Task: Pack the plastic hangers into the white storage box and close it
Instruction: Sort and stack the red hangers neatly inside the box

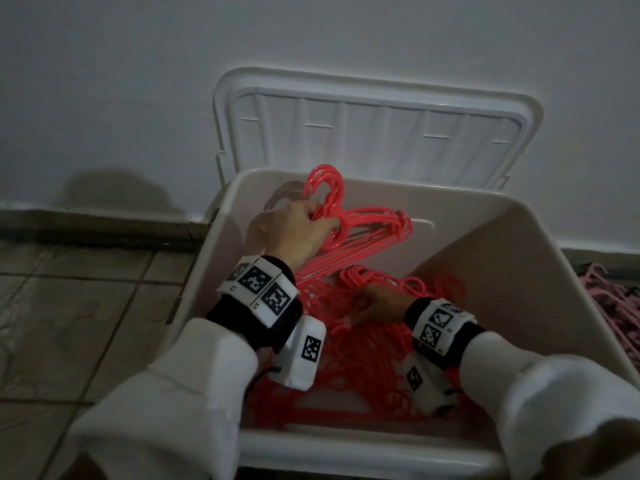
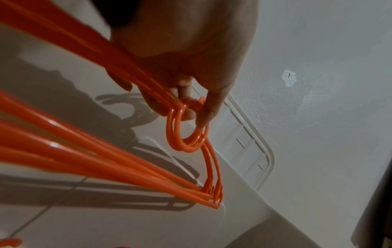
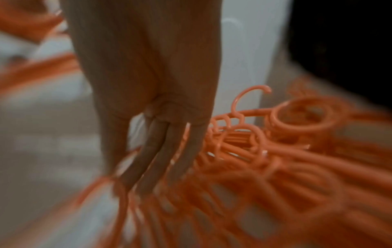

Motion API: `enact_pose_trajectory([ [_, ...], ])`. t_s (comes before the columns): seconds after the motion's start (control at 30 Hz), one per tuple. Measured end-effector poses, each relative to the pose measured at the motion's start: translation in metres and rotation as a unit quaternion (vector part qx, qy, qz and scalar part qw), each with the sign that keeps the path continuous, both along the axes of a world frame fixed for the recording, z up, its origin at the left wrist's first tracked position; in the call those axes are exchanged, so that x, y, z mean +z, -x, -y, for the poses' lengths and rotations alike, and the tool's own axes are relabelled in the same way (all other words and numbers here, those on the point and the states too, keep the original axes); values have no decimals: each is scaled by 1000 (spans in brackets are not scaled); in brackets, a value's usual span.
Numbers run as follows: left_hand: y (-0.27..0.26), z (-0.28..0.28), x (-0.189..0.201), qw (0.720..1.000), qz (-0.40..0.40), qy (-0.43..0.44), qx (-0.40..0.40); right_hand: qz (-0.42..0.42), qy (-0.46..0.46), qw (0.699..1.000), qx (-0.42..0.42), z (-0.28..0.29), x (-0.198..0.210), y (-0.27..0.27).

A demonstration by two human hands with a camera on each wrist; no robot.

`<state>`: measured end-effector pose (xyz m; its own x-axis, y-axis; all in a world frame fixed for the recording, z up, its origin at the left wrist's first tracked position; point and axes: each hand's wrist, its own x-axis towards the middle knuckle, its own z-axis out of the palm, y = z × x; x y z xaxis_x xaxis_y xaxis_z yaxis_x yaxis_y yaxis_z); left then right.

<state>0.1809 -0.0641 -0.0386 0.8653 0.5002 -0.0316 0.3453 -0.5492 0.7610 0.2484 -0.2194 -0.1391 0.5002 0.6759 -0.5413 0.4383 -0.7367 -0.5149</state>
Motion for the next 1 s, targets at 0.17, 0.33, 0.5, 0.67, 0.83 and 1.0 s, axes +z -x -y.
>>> enact_pose_trajectory([
  [0.17, 1, 2, 1, 1000, -1, -1, 0, -93, 32, 995, 7, 1, 14, 5],
  [0.33, 0, 2, -1, 1000, -5, -2, -5, -94, 135, 983, 87, 3, -4, 11],
  [0.5, -1, 1, -1, 1000, -10, 2, -8, -44, 95, 992, 71, 0, 22, -3],
  [0.67, -2, 0, -2, 1000, -7, 7, -9, -156, -66, 985, -31, 1, 53, -13],
  [0.83, -4, -2, -8, 1000, -23, -1, 0, -149, -70, 978, -126, -2, 62, -9],
  [1.0, -3, -1, -5, 1000, -9, 17, -5, -224, -30, 971, -79, 1, 51, -10],
])
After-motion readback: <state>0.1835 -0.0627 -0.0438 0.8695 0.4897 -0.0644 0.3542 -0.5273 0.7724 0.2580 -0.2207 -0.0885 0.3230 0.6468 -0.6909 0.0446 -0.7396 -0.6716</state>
